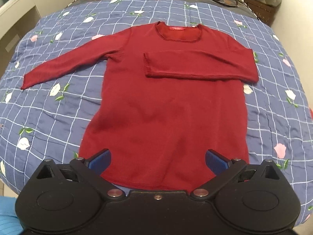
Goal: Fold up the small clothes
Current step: 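Move the open left tool to the cuff of the other sleeve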
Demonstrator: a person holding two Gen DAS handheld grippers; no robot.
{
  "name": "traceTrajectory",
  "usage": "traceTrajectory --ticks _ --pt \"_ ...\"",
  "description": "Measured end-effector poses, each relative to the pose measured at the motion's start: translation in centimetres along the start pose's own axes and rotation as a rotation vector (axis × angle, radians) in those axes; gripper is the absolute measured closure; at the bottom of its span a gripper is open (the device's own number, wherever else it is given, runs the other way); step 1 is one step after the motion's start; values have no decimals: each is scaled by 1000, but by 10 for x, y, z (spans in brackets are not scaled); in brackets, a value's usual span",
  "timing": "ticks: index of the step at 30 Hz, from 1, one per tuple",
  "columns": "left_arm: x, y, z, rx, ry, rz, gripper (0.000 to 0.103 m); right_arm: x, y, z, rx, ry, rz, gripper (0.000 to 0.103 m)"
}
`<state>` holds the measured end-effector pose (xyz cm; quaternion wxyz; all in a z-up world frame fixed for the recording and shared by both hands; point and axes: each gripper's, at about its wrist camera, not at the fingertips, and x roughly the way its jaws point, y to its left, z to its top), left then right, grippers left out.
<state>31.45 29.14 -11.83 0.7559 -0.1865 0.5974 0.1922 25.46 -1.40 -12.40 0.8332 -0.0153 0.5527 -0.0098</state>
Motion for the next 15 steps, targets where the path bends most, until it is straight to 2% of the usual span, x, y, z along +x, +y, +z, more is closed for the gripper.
traceTrajectory --ticks 6,10,13,15 --pt "60 15 60 3 10 -27 1 -8 35 0 -24 21 -69 1" --pt "99 23 99 -21 -39 -13 1 -11 42 2 18 45 -127 1" --pt "124 28 124 -44 -104 27 8 -11 43 4 48 62 -157 1" --pt "140 27 140 -50 -113 34 14 -10 45 4 53 75 -168 1"
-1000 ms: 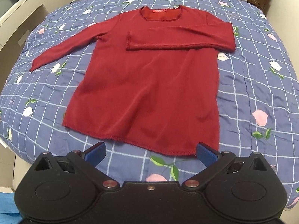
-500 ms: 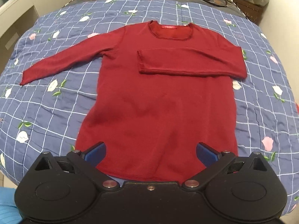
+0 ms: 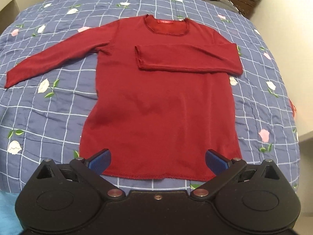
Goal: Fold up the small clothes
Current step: 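Move the open left tool to the cuff of the other sleeve, then close the left tool on the sleeve cuff and lift it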
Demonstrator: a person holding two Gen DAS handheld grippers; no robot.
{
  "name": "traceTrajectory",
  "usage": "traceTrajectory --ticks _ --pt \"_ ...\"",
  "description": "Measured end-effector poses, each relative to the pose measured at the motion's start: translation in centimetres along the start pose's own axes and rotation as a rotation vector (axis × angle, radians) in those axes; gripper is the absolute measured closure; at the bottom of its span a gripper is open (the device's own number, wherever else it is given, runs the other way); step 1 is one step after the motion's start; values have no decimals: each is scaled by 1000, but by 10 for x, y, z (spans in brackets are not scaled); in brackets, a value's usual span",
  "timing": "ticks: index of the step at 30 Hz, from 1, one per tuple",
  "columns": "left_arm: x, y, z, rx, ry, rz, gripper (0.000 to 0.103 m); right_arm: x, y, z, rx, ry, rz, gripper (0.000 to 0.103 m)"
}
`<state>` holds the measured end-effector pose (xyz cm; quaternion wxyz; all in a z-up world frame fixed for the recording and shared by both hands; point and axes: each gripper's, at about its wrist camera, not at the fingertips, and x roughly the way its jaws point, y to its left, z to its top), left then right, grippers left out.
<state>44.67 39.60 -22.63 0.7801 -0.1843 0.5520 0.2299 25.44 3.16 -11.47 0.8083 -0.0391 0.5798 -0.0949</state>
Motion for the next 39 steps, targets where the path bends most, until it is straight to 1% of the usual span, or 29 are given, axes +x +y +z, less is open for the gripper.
traceTrajectory --ticks 3,5,7,10,13,15,16,18,19,21,24,27,30,34,37,38,39 --pt "25 -1 16 -10 -6 1 19 0 4 -2 -5 22 -7 1" --pt "39 0 25 -31 11 -1 20 0 7 -4 -13 41 -9 1" --pt "51 2 31 -57 34 -18 21 -1 7 -6 -15 54 -15 1" --pt "66 6 38 -79 58 -55 25 -2 4 -6 -4 63 -34 1" --pt "78 4 42 -78 87 -89 33 -1 1 -7 12 78 -47 1" --pt "84 2 44 -78 113 -103 41 1 2 -7 12 88 -50 1" --pt "89 1 45 -81 129 -110 42 1 2 -7 10 90 -50 1" --pt "96 1 47 -107 155 -111 49 3 4 -6 0 93 -47 1" --pt "99 1 47 -128 166 -109 50 3 6 -6 -7 96 -45 1" --pt "103 4 49 -174 179 -114 52 5 8 -7 -22 101 -42 1" --pt "106 9 53 -218 188 -141 53 6 10 -8 -37 106 -43 1" --pt "108 11 56 -252 194 -176 56 6 7 -9 -25 109 -50 1" --pt "114 16 59 -324 216 -218 56 5 4 -12 -12 111 -64 1" --pt "122 24 58 -420 235 -229 56 2 0 -16 -6 112 -80 1" --pt "123 26 56 -430 234 -227 57 0 -2 -19 1 110 -90 1" --pt "123 26 56 -428 232 -226 65 0 -3 -19 4 110 -92 1" --pt "122 25 55 -427 234 -230 78 -1 -4 -20 5 110 -93 1"
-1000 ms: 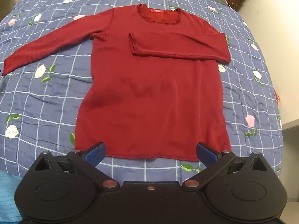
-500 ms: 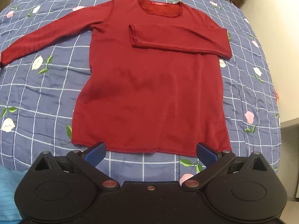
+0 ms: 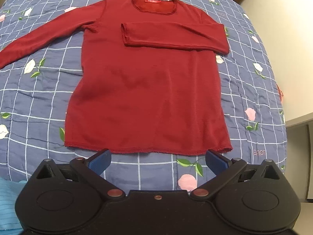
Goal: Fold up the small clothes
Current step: 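Close the left tool on the sleeve cuff and lift it, then carry the sleeve across the shirt chest with the left tool and release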
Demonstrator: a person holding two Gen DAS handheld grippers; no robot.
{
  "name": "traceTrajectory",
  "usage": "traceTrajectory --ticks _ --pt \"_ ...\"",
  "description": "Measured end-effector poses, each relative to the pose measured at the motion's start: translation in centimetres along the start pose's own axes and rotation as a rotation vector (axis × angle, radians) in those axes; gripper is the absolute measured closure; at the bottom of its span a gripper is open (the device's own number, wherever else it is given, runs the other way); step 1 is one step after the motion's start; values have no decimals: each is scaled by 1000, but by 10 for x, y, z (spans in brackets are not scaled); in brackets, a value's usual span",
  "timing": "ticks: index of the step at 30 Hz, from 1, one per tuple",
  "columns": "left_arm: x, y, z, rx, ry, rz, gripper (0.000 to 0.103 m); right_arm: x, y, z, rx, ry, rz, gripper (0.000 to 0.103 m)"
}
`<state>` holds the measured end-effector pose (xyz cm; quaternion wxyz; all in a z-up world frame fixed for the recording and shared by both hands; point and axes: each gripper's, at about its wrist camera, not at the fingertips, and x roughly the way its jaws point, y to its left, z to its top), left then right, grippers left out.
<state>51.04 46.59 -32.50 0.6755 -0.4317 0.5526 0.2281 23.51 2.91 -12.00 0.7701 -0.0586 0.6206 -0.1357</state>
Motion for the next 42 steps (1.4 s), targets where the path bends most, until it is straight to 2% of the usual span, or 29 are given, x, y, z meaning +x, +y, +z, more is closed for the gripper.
traceTrajectory --ticks 2,3,11,19,25,34,38,42 --pt "0 -1 0 -1 11 -22 88 0 0 0 -2 0 0 1" --pt "-1 -2 -1 5 10 -26 96 0 0 0 -5 0 2 1" --pt "-25 -8 -7 43 -31 -90 98 1 8 8 -47 -23 24 1" --pt "-57 -32 -11 114 -105 -89 98 2 5 11 -51 -48 46 1" --pt "-84 -62 -26 216 -177 -100 98 5 -7 5 -26 -61 60 1" --pt "-131 -133 -80 421 -299 -138 98 25 -46 4 25 -69 108 1" --pt "-157 -178 -121 539 -362 -167 98 39 -69 8 26 -71 147 1" --pt "-179 -230 -178 676 -416 -207 98 53 -99 12 18 -69 175 1"
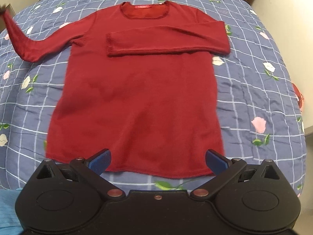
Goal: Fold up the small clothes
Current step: 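Carry the sleeve across the shirt chest with the left tool and release, then withdraw the open left tool from the folded sleeve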
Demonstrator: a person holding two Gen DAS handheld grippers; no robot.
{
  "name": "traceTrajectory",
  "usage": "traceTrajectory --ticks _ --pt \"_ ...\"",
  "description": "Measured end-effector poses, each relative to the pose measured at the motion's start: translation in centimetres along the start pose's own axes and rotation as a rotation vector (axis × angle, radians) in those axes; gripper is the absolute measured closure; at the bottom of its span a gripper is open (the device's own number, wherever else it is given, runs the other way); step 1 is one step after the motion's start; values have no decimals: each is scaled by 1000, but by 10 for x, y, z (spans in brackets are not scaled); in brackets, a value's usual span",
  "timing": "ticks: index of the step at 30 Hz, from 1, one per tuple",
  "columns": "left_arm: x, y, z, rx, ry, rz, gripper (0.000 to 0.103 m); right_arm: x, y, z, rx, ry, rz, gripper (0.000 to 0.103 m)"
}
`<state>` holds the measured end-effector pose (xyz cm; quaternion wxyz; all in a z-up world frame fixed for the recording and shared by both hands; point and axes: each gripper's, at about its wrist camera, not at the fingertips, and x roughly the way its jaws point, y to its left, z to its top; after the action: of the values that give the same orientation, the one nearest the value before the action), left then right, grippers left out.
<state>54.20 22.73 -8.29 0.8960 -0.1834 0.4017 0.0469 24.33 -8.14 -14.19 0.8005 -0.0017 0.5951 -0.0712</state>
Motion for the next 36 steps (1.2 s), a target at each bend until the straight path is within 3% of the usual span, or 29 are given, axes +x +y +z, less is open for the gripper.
traceTrajectory --ticks 7,13,16,22,27,28,30,34,36 --pt "-18 -158 -43 267 -32 -130 98 20 -76 2 41 20 3 1" --pt "4 -278 -123 444 24 -214 98 37 -137 -8 75 51 -28 1" --pt "29 -324 -172 471 91 -229 98 41 -160 -16 91 72 -47 1" --pt "69 -361 -236 491 212 -207 98 44 -194 -33 132 104 -74 1" --pt "82 -361 -246 514 276 -177 92 48 -203 -34 151 112 -57 1" --pt "80 -360 -246 521 277 -181 87 48 -202 -34 146 111 -49 1" --pt "76 -358 -244 532 281 -183 58 50 -201 -31 134 110 -34 1" --pt "61 -353 -243 532 275 -191 41 55 -195 -27 108 109 -1 1" --pt "56 -344 -244 517 274 -172 23 57 -192 -24 100 108 12 1"
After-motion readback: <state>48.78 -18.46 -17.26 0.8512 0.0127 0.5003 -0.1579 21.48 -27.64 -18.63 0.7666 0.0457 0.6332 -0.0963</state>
